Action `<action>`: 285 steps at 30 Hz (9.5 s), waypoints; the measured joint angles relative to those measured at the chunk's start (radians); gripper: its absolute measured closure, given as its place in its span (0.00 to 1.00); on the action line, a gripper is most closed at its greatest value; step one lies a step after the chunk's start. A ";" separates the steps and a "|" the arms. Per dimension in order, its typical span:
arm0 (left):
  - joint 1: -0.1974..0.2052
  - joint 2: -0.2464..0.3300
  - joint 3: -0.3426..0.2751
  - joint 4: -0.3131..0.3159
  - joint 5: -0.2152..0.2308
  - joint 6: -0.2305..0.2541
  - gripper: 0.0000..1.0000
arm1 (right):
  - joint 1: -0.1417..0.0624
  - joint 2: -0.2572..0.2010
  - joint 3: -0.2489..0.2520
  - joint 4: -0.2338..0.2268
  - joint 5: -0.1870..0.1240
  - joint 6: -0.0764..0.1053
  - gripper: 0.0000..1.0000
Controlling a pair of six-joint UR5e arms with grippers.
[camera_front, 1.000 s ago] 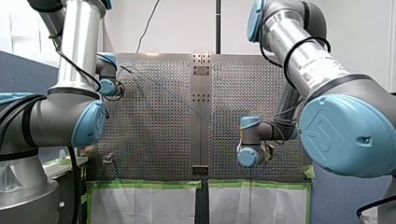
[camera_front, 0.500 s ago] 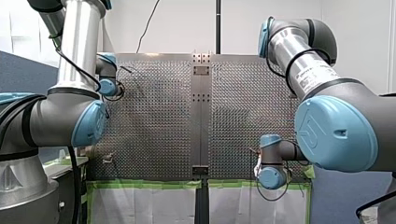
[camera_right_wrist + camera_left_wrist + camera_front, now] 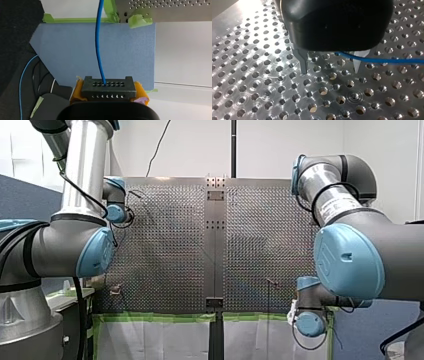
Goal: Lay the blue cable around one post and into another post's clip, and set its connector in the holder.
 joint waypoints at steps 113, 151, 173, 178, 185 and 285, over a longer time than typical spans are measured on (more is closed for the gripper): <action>-0.022 0.116 -0.119 -0.196 0.000 -0.115 0.05 | -0.169 -0.061 -0.149 -0.084 -0.820 -0.051 1.00; 0.031 0.502 -0.152 -0.444 -0.119 0.043 0.07 | -0.161 -0.061 -0.149 -0.087 -0.821 -0.048 1.00; -0.005 0.530 -0.011 -0.668 -0.019 0.154 0.13 | -0.161 -0.061 -0.149 -0.087 -0.820 -0.045 1.00; -0.014 0.529 -0.011 -0.714 -0.023 0.155 0.13 | -0.161 -0.061 -0.149 -0.087 -0.820 -0.045 1.00; -0.019 0.529 -0.011 -0.750 -0.024 0.154 0.13 | -0.161 -0.061 -0.149 -0.086 -0.820 -0.045 1.00; -0.675 0.250 -0.308 -0.221 -0.247 0.112 0.13 | -0.051 -0.277 -0.072 0.079 -0.712 -0.089 1.00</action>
